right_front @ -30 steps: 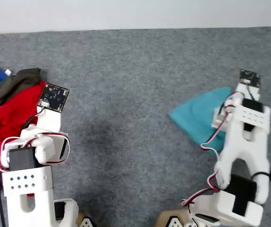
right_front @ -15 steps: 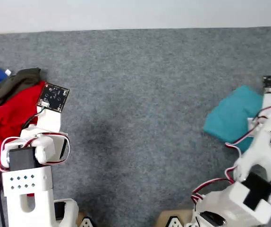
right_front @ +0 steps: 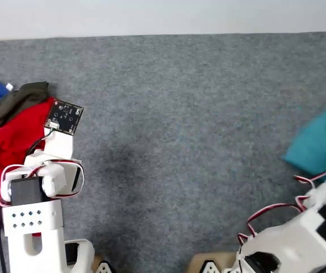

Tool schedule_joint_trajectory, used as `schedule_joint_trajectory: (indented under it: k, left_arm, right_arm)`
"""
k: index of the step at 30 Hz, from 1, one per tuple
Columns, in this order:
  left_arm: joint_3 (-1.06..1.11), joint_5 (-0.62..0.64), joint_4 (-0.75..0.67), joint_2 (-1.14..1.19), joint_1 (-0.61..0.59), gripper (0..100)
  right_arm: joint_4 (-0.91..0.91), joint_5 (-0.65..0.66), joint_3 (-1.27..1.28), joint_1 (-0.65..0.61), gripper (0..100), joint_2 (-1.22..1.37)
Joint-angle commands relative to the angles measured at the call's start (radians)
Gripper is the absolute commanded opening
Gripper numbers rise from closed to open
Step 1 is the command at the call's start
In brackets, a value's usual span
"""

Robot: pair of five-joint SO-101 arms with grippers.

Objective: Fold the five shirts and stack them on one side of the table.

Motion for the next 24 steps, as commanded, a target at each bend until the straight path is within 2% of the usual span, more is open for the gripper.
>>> schedule_joint_trajectory:
  k: [1, 21, 24]
  left_arm:
    - [-0.008, 0.008, -0.011, -0.014, 0.006, 0]
    - [-0.007, 0.009, -0.011, -0.014, 0.006, 0]
    - [-0.007, 0.009, -0.011, -0.014, 0.006, 0]
  right_arm:
    - [-0.114, 0.057, -0.061, 0.058, 0.9, 0.03]
    - [-0.157, 0.061, -0.061, 0.122, 0.9, 0.068]
    - [-0.157, 0.058, -0.06, 0.133, 6.8, 0.036]
